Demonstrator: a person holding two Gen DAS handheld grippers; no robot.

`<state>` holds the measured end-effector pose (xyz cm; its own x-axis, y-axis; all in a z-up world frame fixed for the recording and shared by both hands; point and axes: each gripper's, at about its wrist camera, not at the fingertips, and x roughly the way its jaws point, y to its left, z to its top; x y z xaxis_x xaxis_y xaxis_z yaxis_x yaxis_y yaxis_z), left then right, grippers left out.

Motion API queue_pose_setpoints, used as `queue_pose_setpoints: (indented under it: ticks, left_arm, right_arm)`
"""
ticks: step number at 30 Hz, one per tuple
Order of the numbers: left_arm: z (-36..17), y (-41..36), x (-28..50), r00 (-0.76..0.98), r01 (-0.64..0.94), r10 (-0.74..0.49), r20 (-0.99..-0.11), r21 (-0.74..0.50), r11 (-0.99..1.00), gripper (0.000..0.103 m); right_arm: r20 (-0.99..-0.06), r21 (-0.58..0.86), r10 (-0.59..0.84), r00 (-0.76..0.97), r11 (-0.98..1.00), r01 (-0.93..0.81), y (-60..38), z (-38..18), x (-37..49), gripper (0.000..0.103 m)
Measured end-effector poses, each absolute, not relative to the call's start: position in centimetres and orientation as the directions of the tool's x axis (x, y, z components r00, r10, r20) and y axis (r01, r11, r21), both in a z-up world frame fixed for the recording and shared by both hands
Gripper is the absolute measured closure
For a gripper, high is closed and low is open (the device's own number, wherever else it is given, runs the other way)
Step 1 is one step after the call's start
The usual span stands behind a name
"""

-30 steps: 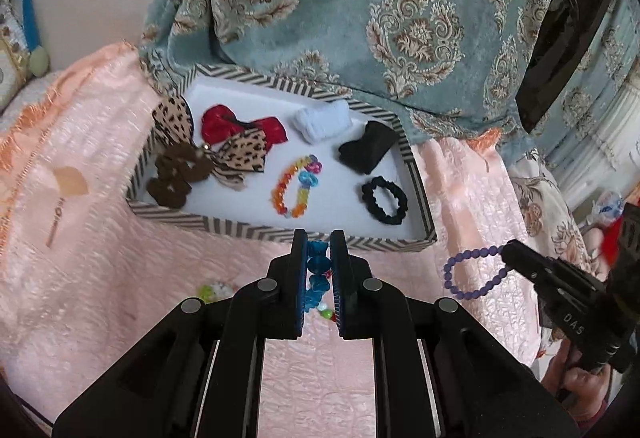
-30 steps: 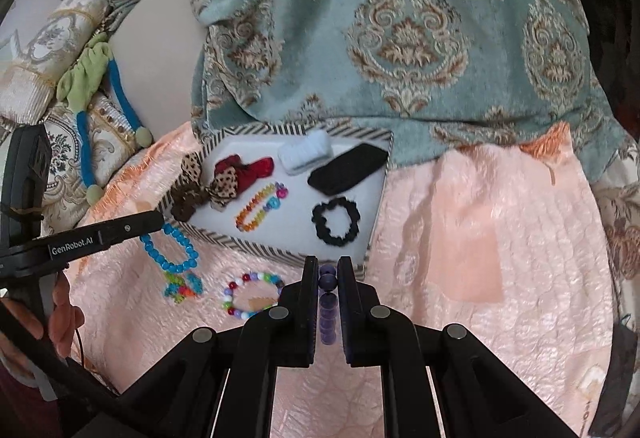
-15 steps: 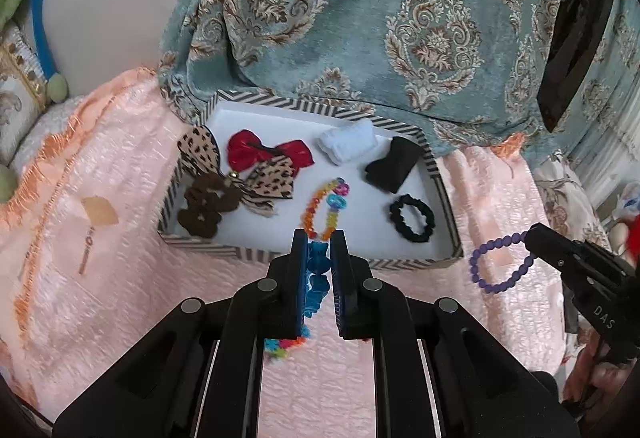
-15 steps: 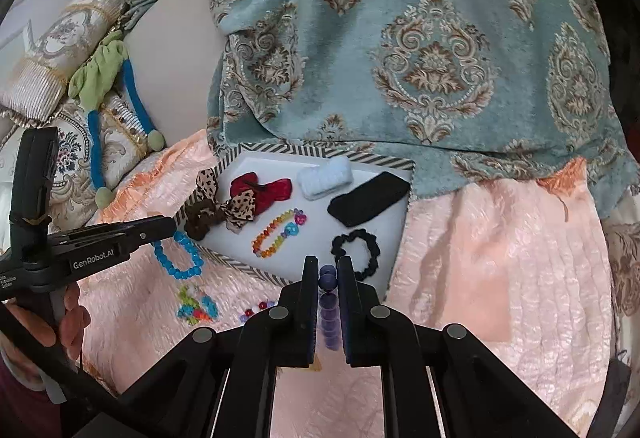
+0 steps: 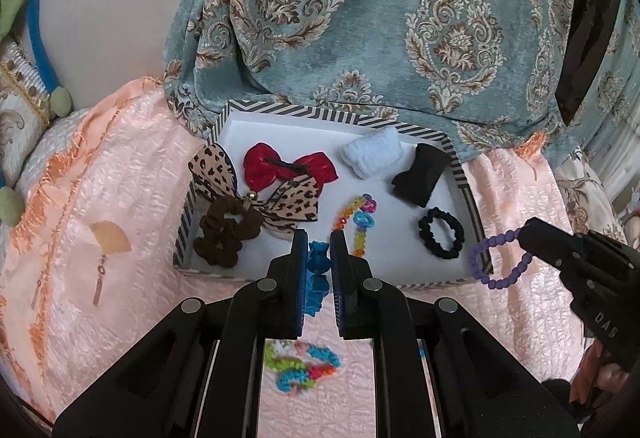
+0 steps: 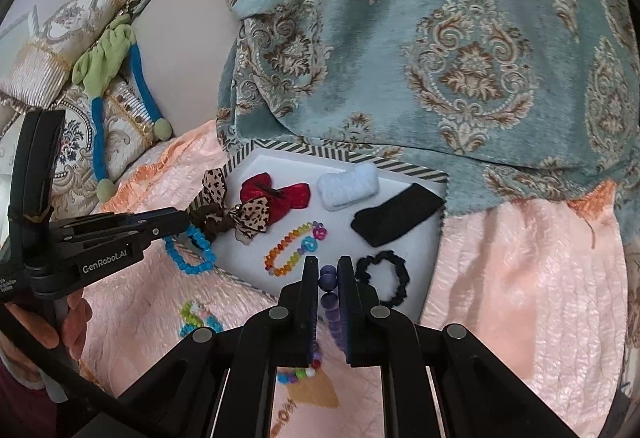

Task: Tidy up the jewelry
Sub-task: 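Carry the blue and purple bracelets over the white tray with both tools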

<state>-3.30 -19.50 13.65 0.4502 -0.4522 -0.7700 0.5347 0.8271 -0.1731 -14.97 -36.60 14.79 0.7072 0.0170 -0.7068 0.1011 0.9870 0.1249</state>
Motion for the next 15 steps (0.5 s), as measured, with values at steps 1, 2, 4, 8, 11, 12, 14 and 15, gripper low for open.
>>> queue_pose_setpoints:
  ticks: [1, 2, 4, 8, 11, 12, 14, 15]
  left_arm:
    - [13.6, -19.6, -3.0, 0.447, 0.533, -0.452, -0.772, -0.175, 0.828, 0.093]
    - [13.6, -19.7, -2.6, 0.444, 0.531, -0.45, -0.775, -0.177, 0.829, 0.093]
    - [13.5, -20.0, -1.7, 0.44, 0.527, -0.451, -0.777, -0.183, 0.83, 0.093]
    - [13.3, -20.7, 0.0, 0.424, 0.519, -0.459, -0.781, -0.205, 0.83, 0.093]
    - [13.4, -21.3, 1.5, 0.419, 0.51, -0.468, -0.778, -0.224, 0.83, 0.093]
    - [13.4, -21.5, 2.1, 0.416, 0.506, -0.471, -0.778, -0.233, 0.83, 0.093]
    - [13.2, -21.9, 3.2, 0.404, 0.501, -0.479, -0.78, -0.25, 0.829, 0.093]
    - [13.1, -22.1, 3.6, 0.399, 0.497, -0.48, -0.782, -0.255, 0.829, 0.093]
  right_arm:
    - [-0.71, 0.125, 0.021, 0.704, 0.987, 0.097, -36.5, 14.6, -14.5, 0.094]
    - [-0.713, 0.127, 0.026, 0.7, 0.988, 0.092, -36.4, 14.4, -14.0, 0.094]
    - [-0.72, 0.136, 0.039, 0.693, 0.987, 0.087, -36.4, 13.9, -13.1, 0.094]
    - [-0.737, 0.181, 0.086, 0.67, 0.981, 0.074, -36.2, 12.3, -11.2, 0.094]
    - [-0.748, 0.202, 0.109, 0.654, 0.977, 0.069, -36.1, 11.1, -10.1, 0.094]
    - [-0.753, 0.207, 0.112, 0.649, 0.976, 0.071, -36.2, 10.6, -9.6, 0.094]
    - [-0.763, 0.205, 0.103, 0.639, 0.975, 0.088, -36.7, 9.6, -8.9, 0.094]
    - [-0.769, 0.197, 0.089, 0.633, 0.975, 0.102, -36.9, 9.1, -8.6, 0.094]
